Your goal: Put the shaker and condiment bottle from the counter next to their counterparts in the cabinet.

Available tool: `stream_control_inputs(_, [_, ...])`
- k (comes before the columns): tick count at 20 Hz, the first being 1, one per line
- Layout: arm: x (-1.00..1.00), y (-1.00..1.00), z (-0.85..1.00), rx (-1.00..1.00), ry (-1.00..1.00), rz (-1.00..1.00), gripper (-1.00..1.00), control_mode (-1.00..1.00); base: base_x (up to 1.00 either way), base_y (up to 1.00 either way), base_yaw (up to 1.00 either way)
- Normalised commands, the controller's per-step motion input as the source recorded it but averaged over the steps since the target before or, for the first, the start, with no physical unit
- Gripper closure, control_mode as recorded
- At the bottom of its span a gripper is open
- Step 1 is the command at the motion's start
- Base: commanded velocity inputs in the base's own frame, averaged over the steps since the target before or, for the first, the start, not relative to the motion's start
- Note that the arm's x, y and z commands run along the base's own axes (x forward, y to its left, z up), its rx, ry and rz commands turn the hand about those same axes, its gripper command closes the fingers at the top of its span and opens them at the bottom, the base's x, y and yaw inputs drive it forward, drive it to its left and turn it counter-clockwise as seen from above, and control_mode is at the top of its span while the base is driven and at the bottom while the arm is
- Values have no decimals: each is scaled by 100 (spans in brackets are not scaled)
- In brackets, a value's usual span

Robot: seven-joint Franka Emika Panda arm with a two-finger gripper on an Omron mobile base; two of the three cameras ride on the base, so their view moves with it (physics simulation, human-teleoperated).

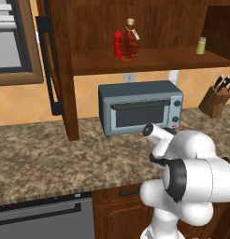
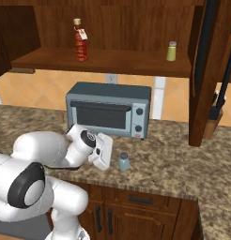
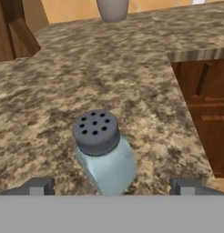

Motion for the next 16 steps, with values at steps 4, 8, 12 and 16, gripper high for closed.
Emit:
stream_control_inputs(4, [19,-13,-14,1,4,0,-100,-100,0,0,0])
stream_control_inputs(8, [0,-34,-15,7,9,-1,-100,-100,0,0,0])
stream_control_inputs(12, [2,-40,-6,10,13,-5,-100,-100,0,0,0])
stream_control_inputs(16, [12,-39,-12,9,11,-7,100,-100,0,0,0])
